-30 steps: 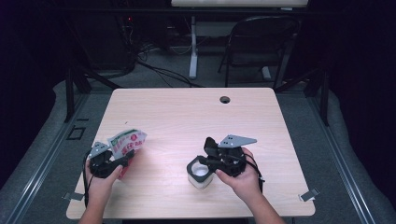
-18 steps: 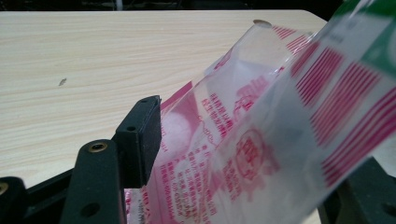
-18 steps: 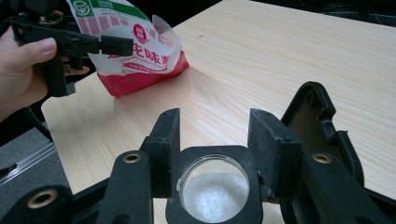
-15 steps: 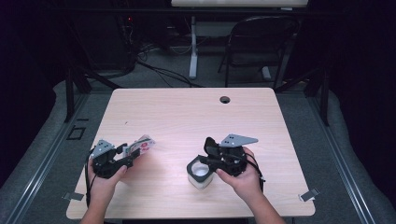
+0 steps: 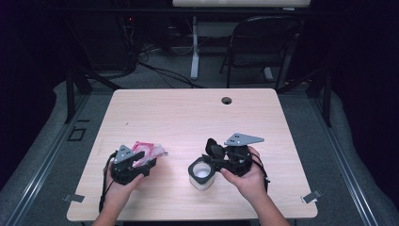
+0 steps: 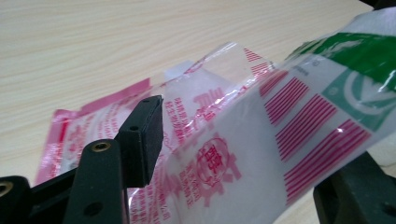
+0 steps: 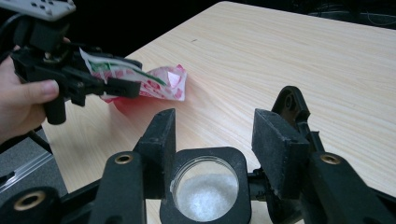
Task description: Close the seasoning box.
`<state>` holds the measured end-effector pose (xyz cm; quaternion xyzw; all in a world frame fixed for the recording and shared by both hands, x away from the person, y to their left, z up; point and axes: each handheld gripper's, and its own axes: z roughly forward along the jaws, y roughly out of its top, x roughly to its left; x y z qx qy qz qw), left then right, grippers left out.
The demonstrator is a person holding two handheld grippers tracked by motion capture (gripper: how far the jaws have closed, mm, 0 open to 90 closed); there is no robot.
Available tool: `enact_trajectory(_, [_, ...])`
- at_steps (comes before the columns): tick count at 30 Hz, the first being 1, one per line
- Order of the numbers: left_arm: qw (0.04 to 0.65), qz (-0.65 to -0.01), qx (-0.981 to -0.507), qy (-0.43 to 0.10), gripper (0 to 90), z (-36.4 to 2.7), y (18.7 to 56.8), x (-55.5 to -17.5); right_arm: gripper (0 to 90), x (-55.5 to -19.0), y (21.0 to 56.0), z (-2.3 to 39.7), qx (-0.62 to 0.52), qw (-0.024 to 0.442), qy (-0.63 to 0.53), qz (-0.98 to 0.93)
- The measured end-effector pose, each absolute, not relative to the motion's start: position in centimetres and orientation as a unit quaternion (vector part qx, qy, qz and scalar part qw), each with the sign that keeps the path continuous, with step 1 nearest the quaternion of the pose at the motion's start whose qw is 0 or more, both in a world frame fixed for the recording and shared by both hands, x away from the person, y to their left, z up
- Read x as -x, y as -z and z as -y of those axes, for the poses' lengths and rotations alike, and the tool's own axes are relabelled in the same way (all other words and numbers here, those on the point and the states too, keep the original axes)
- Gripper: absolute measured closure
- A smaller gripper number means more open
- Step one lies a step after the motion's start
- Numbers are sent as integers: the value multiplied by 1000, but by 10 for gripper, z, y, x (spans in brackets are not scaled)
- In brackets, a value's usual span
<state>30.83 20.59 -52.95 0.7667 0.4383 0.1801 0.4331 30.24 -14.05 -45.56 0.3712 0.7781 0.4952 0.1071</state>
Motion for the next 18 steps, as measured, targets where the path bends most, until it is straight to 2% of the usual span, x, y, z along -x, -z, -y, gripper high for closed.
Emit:
enact_trajectory(10, [406, -428, -789, -172, 407, -185, 542, -306, 516, -305, 455, 145, -376, 111, -493, -776])
enact_trajectory(18, [407, -417, -795, -167, 399, -174, 546, -303, 504, -305, 455, 147, -377, 112, -494, -776])
